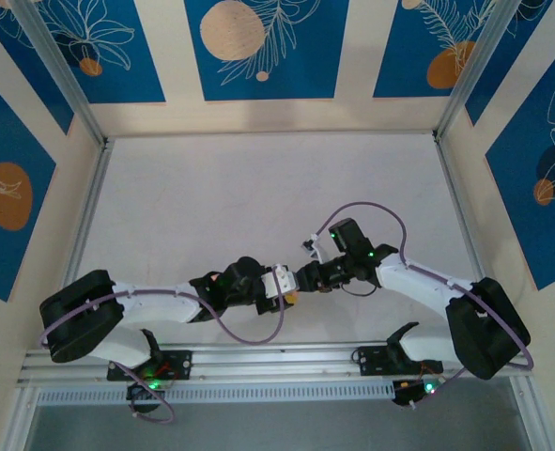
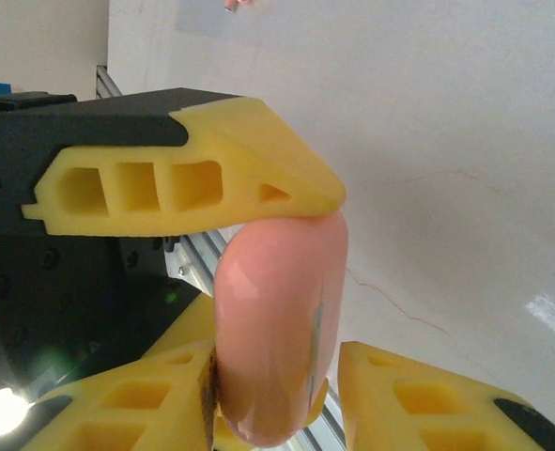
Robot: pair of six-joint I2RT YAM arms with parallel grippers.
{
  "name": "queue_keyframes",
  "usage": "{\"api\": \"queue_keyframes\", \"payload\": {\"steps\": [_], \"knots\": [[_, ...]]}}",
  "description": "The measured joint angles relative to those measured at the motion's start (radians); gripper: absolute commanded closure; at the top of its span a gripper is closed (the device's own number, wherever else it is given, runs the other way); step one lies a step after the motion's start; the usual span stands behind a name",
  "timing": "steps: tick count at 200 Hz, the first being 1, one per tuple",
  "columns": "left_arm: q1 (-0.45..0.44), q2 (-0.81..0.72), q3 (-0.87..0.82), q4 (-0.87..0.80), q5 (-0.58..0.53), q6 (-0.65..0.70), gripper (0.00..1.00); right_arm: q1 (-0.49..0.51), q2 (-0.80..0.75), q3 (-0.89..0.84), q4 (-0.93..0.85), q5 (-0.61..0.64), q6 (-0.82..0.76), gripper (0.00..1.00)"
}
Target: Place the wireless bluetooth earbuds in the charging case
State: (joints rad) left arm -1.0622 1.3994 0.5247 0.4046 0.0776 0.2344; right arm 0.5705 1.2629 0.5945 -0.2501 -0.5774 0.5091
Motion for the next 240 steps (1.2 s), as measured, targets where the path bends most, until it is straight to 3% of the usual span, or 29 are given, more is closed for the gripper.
{"api": "queue_keyframes", "payload": {"steps": [55,85,108,137,189,240], "knots": [[0.0,-0.011,0.0,-0.019,-0.008,0.0,0.49,0.013,0.021,0.013,0.008,-0.005,0.008,0.79],[0.0,-0.023,0.0,-0.032,-0.012,0.006,0.26,0.02,0.024,0.02,0.007,-0.006,0.002,0.83],[0.001,-0.067,0.0,-0.034,-0.021,0.004,0.21,0.023,0.023,0.028,-0.005,0.016,-0.024,0.83],[0.026,-0.156,-0.001,-0.066,-0.008,0.008,0.21,0.021,-0.007,0.046,-0.047,0.06,-0.117,0.84],[0.205,-0.299,0.0,-0.212,0.138,-0.015,0.24,0.004,-0.03,0.09,-0.046,0.073,-0.346,0.84],[0.301,-0.321,0.076,-0.372,0.31,-0.006,0.32,0.005,-0.026,0.196,-0.141,0.08,-0.704,0.85]]}}
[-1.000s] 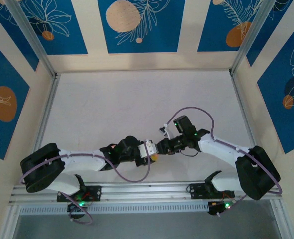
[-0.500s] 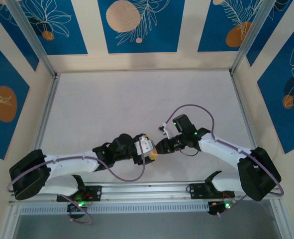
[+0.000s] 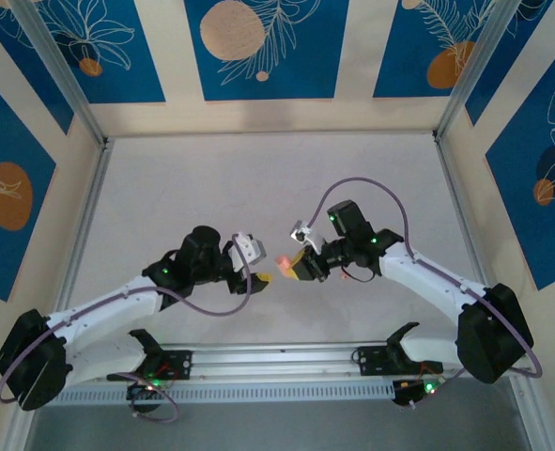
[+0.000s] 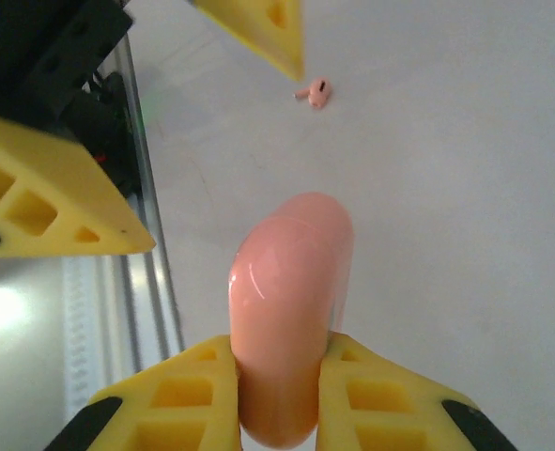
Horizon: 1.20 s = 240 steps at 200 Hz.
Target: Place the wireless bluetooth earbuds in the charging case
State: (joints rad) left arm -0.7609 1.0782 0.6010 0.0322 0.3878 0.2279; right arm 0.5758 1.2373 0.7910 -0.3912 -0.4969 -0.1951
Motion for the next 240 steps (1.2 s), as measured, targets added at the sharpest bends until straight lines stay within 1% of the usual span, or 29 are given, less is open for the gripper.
{"api": "queue_keyframes", "payload": {"steps": [15,21,36,61,78,102,158,215,240], "knots": [[0.009,0.021,0.046,-0.06,0.046,0.032,0.35,0.0,0.008,0.03,-0.04,0.0,-0.113,0.85],[0.01,0.027,0.061,-0.08,0.063,0.045,0.39,0.0,0.011,0.039,-0.057,-0.002,-0.16,0.85],[0.011,0.037,0.085,-0.124,0.12,0.101,0.43,0.0,0.012,0.05,-0.093,-0.008,-0.253,0.85],[0.012,0.037,0.09,-0.177,0.212,0.2,0.43,0.006,0.012,0.056,-0.143,-0.021,-0.396,0.86],[0.012,0.038,0.094,-0.208,0.24,0.253,0.44,0.02,0.012,0.062,-0.179,-0.028,-0.475,0.85],[0.012,0.038,0.1,-0.24,0.253,0.311,0.44,0.042,0.012,0.079,-0.211,-0.031,-0.56,0.86],[0.012,0.045,0.102,-0.248,0.259,0.358,0.45,0.1,0.028,0.113,-0.246,-0.03,-0.65,0.85],[0.008,0.095,0.12,-0.256,0.275,0.375,0.56,0.127,0.049,0.129,-0.25,-0.031,-0.67,0.85],[0.003,0.098,0.125,-0.258,0.283,0.377,0.62,0.129,0.064,0.139,-0.249,-0.031,-0.67,0.85]]}}
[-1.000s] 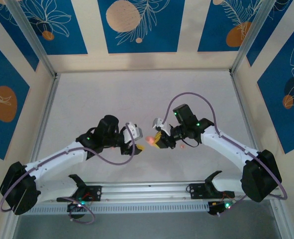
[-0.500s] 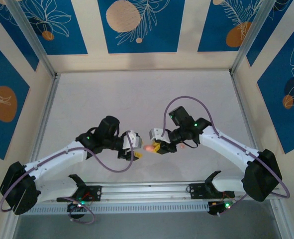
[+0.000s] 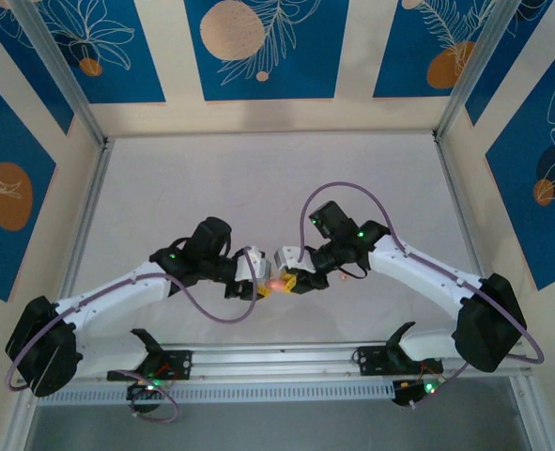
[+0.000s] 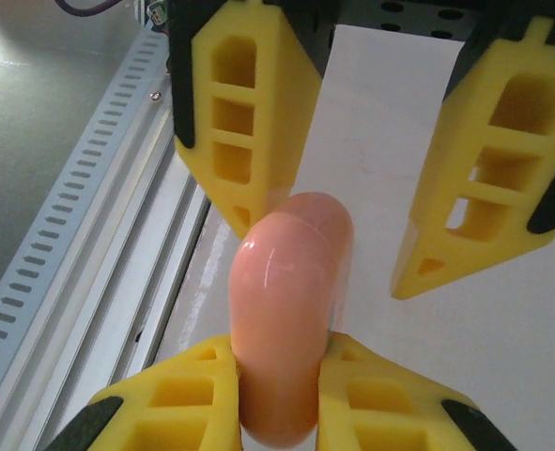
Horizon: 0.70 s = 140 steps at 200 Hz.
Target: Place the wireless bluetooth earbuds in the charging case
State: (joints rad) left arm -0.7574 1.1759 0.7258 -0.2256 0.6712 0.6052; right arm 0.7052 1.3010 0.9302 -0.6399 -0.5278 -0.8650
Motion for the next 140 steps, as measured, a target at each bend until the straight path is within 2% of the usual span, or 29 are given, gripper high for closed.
{"api": "queue_keyframes", "payload": {"steps": [23,56,77,94,106,140], "knots": [[-0.003,0.0,0.003,0.0,0.006,0.001,0.66,0.001,0.007,0.006,0.002,-0.003,0.0,0.85],[-0.007,0.0,0.003,0.0,0.013,0.002,0.77,0.0,0.008,0.007,0.003,-0.003,0.0,0.85],[-0.007,-0.001,0.003,0.0,0.013,-0.002,0.79,-0.001,0.008,0.006,0.004,0.0,0.001,0.84],[-0.006,-0.003,-0.004,0.018,0.013,-0.016,0.81,-0.008,-0.005,-0.005,0.021,0.001,0.01,0.75],[-0.006,-0.01,-0.022,0.065,0.013,-0.04,0.83,-0.021,-0.032,-0.031,0.053,0.0,0.026,0.65],[-0.004,-0.027,-0.121,0.252,0.018,-0.162,0.85,-0.095,-0.221,-0.178,0.22,-0.008,0.134,0.47]]}}
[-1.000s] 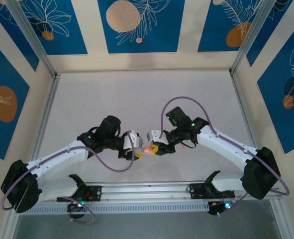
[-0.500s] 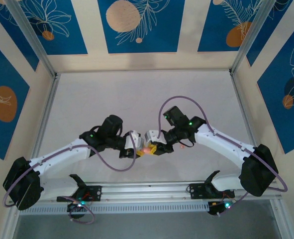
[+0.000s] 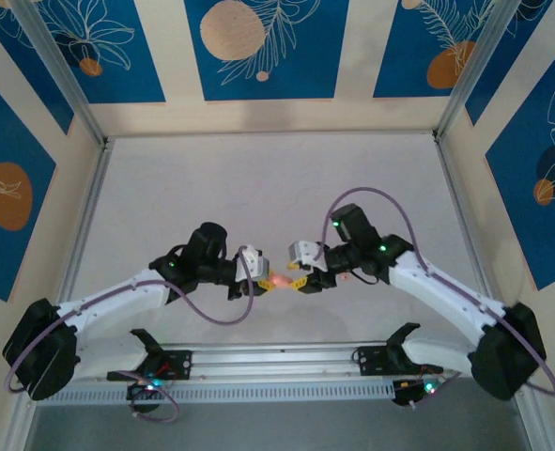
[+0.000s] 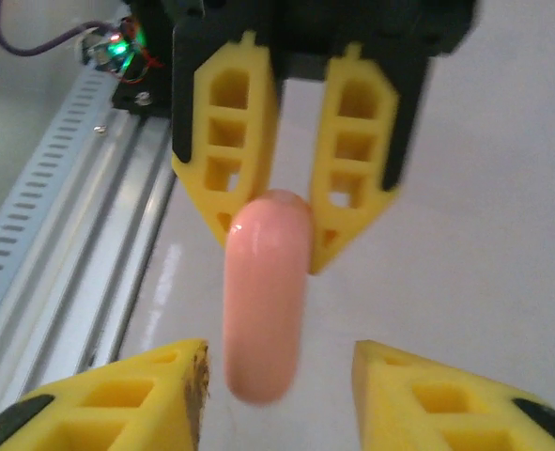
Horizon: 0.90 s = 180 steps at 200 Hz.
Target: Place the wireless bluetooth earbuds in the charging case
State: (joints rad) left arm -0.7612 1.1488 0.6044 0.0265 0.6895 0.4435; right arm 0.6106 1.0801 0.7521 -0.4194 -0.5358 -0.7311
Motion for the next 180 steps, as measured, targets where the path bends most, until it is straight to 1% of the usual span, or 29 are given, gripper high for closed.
{"api": "queue_keyframes", "payload": {"steps": [19,31,57,92,112,135,161,180], "knots": [[0.005,0.0,-0.065,0.135,0.013,-0.085,0.85,-0.042,-0.117,-0.099,0.112,-0.019,0.069,0.39],[0.007,0.005,-0.098,0.228,0.022,-0.137,0.85,-0.056,-0.179,-0.163,0.187,-0.032,0.125,0.36],[0.008,0.035,-0.158,0.441,0.043,-0.247,0.85,-0.077,-0.244,-0.268,0.33,-0.072,0.233,0.36],[0.009,0.072,-0.177,0.624,0.071,-0.335,0.85,-0.088,-0.236,-0.295,0.444,-0.133,0.323,0.38],[0.009,0.082,-0.177,0.686,0.083,-0.365,0.85,-0.088,-0.218,-0.295,0.485,-0.168,0.348,0.41],[0.009,0.092,-0.177,0.738,0.094,-0.388,0.86,-0.088,-0.199,-0.295,0.52,-0.197,0.362,0.47],[0.009,0.102,-0.178,0.77,0.104,-0.409,0.86,-0.088,-0.177,-0.295,0.542,-0.224,0.37,0.6],[0.008,0.105,-0.178,0.781,0.122,-0.413,0.85,-0.092,-0.166,-0.294,0.553,-0.231,0.375,0.72]]}}
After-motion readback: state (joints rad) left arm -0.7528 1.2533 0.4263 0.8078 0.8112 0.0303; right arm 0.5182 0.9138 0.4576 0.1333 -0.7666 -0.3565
